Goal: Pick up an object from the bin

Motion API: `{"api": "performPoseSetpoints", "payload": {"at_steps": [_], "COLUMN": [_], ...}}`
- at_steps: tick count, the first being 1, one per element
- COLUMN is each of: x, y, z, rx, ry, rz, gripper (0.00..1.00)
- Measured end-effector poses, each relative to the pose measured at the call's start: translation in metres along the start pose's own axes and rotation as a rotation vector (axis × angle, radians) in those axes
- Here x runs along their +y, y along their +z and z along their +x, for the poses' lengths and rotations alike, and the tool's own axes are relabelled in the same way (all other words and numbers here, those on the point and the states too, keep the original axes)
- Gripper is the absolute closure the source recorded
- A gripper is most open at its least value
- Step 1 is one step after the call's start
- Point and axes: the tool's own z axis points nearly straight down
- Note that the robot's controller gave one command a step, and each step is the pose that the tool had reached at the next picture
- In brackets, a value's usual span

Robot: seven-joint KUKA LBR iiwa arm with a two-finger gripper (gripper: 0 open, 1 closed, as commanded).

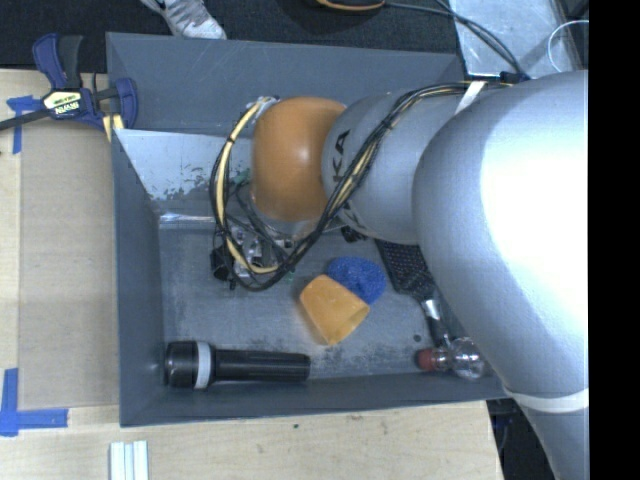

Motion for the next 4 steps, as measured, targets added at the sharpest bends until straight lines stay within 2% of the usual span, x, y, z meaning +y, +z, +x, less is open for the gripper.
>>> {"api": "performPoseSetpoints", "payload": {"at_steps": [2,3,4], "x": [0.0,-0.001,0.0], "y": [-0.001,-0.008,-0.021], "z": [0.0,0.001,-0.001], "rx": [-0.001,0.002,-0.002], "ry": [0.004,0.004,0.004], "rz": [0.0,0.001,-0.001], "gripper": [1.0,1.0,1.0]}}
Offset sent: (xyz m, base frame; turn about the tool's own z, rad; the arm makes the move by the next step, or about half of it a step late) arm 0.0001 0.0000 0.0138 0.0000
